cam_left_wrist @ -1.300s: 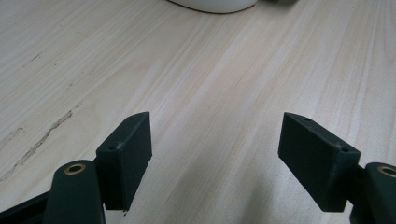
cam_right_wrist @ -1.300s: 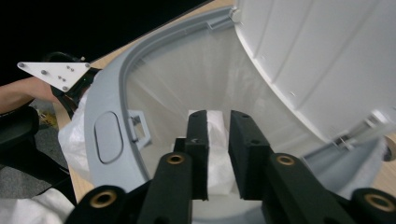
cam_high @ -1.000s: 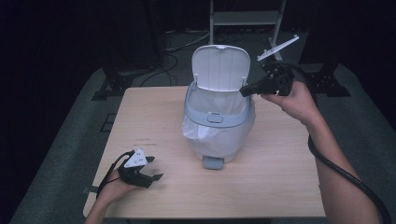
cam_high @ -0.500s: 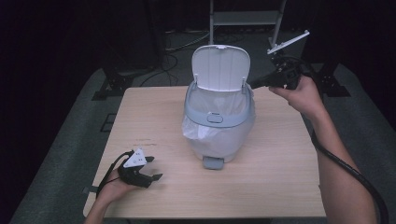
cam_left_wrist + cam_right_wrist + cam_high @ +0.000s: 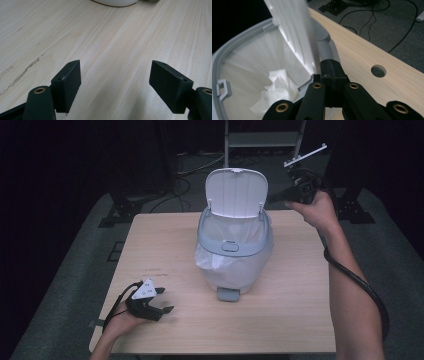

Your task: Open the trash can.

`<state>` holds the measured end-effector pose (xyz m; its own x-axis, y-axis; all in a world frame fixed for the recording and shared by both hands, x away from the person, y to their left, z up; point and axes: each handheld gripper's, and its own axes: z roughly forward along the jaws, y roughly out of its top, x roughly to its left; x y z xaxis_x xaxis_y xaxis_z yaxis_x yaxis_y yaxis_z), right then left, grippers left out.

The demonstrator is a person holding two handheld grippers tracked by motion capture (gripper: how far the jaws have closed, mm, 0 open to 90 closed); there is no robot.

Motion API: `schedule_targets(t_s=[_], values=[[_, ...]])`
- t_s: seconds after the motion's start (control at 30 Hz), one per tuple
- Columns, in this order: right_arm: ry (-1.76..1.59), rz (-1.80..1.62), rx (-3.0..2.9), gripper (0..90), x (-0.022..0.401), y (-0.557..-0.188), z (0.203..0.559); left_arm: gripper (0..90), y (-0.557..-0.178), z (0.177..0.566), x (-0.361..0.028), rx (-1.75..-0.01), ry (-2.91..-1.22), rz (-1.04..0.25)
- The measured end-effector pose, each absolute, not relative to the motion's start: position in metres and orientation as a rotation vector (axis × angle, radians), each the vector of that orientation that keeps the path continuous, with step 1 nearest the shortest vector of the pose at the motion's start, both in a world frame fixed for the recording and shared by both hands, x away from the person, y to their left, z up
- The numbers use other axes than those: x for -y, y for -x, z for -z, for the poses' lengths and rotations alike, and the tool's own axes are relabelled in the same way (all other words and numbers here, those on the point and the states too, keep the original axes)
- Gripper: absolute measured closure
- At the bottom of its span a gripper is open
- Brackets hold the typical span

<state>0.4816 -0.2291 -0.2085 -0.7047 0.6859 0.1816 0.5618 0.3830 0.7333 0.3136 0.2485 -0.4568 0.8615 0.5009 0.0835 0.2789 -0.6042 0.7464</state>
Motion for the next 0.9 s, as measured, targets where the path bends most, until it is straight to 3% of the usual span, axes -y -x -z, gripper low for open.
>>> schedule_targets(t_s=[0.9], values=[[-1.104, -1.356, -2.464, 88.8, 0.218, -0.503, 0.209, 24.6, -0.314, 0.459, -0.249, -0.569, -2.251, -0.36]])
